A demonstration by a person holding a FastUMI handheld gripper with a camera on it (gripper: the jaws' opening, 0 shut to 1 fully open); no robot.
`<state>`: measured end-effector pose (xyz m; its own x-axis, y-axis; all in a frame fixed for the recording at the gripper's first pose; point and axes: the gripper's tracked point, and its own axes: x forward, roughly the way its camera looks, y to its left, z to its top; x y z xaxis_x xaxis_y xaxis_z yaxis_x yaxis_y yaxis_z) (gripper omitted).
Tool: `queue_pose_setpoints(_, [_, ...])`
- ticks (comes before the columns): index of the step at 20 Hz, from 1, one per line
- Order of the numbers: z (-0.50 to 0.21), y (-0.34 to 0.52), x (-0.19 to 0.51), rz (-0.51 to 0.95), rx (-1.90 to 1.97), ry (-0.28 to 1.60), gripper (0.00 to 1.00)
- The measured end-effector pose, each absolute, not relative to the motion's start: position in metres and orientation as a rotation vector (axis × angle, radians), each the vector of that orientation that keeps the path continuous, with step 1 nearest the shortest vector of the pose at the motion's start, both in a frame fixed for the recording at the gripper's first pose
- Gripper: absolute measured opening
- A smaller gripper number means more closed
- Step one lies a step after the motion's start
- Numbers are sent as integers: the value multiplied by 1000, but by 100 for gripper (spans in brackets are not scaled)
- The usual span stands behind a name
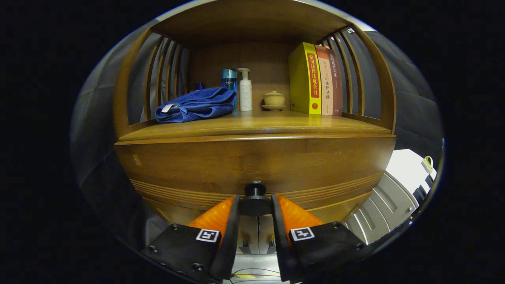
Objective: Pull open the drawer, take out the items inside it, and place them on the countertop above the cabinet.
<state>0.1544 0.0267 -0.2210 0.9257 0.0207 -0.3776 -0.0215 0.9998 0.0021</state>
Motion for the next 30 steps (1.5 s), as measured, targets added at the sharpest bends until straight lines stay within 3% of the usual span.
queue_pose_setpoints(6, [-220, 26, 133, 19, -4, 413, 48])
queue_pose_setpoints(14, [-217, 23, 57, 10, 0, 451, 47])
queue_pose_setpoints(30, [-228, 24, -26, 11, -7, 518, 47])
